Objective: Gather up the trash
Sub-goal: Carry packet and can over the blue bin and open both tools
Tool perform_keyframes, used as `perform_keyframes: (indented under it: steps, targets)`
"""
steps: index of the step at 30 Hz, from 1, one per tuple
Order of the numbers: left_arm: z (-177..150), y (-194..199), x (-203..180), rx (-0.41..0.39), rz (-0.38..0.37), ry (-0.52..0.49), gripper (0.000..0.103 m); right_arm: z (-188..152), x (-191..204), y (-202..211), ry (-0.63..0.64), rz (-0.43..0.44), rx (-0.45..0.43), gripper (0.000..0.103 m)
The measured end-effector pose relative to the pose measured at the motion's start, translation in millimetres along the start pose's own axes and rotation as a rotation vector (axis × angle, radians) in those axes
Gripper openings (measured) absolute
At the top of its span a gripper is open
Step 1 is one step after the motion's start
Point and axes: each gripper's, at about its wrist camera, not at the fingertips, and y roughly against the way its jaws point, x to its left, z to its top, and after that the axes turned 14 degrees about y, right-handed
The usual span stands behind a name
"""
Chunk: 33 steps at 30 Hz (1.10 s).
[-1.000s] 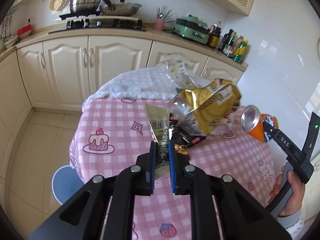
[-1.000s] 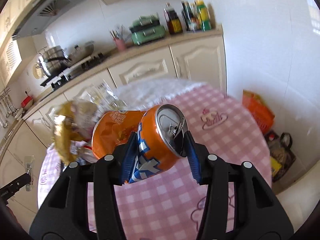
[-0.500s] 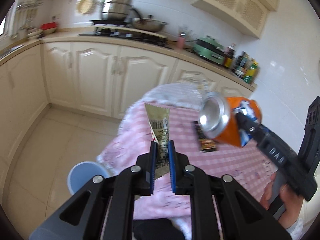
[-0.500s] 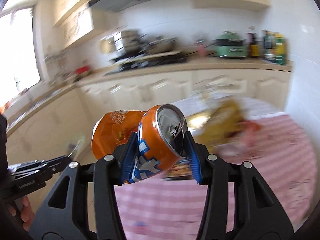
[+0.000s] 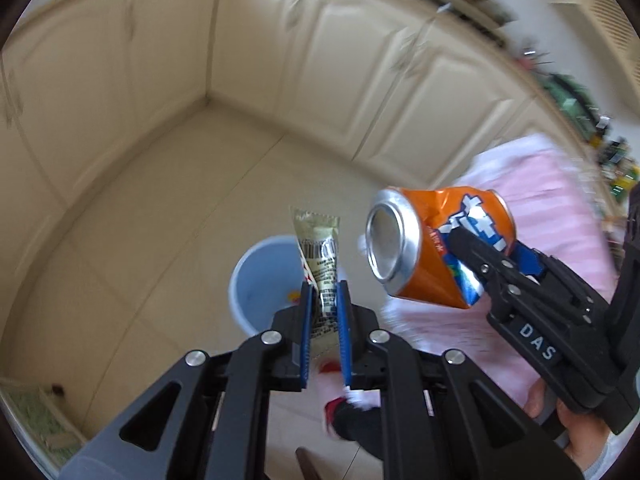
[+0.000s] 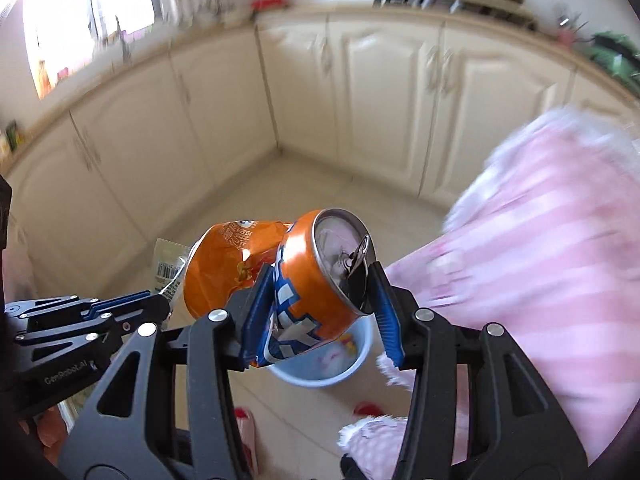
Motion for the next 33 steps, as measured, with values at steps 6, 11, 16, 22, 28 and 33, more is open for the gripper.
perform_keyframes:
  steps: [6, 11, 16, 22, 28, 33]
  targets:
    - [13.5, -110.7, 33.8, 0.165, 0.054, 0.055, 0.011, -34.7, 6.6, -121.8, 0.001, 0.013, 0.218, 0.047]
    - [20.4, -190.8, 32.7, 0.281, 0.037, 0.036, 0.012, -64.8, -4.7, -185.1, -0.035, 0.001, 0.349, 0.047]
    - [27.4, -227.4, 36.8, 0.285, 0.009, 0.082, 0.032, -81.4, -13.3, -216.0, -0.058, 0.001, 0.4, 0.047]
    - [27.0, -238.8, 49.4, 0.302, 0.055, 0.153, 0.048, -79.6, -13.5, -246.0, -0.09, 0.012, 0.43, 0.047]
    - [32.4, -242.0, 62.0, 0.3, 0.137, 0.184, 0.052, -83.0, -8.9, -270.4, -0.078, 0.033, 0.462, 0.048]
    - [30.2, -249.6, 68.6, 0.34, 0.163, 0.199, 0.052, -90.3, -4.8, -286.3, -0.08, 0.039, 0.504, 0.048]
